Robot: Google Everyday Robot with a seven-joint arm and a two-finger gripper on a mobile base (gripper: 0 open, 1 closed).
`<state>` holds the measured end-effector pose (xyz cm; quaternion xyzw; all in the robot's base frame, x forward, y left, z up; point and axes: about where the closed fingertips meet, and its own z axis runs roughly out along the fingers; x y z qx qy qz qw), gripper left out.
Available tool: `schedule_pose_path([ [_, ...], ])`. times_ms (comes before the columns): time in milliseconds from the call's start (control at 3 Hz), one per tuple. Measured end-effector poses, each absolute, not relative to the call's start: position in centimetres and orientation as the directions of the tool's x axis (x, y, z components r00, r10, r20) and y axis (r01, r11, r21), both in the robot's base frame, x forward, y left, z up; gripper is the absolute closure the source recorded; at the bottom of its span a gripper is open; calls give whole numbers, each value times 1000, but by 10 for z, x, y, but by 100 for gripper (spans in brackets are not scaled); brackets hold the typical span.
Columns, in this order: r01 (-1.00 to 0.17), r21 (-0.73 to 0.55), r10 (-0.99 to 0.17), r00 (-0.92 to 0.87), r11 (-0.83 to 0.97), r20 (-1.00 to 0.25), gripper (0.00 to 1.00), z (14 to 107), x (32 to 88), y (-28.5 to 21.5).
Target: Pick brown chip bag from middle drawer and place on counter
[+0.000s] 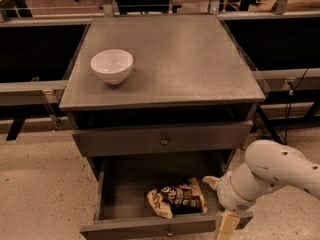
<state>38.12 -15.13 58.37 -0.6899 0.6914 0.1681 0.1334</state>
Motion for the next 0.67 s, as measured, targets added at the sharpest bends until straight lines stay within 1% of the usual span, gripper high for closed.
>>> schedule_pose_path([
  [333, -999, 38, -897, -21, 5, -441, 0, 564, 402, -135],
  [667, -999, -35, -846, 15, 4, -533, 0, 545, 434, -107],
])
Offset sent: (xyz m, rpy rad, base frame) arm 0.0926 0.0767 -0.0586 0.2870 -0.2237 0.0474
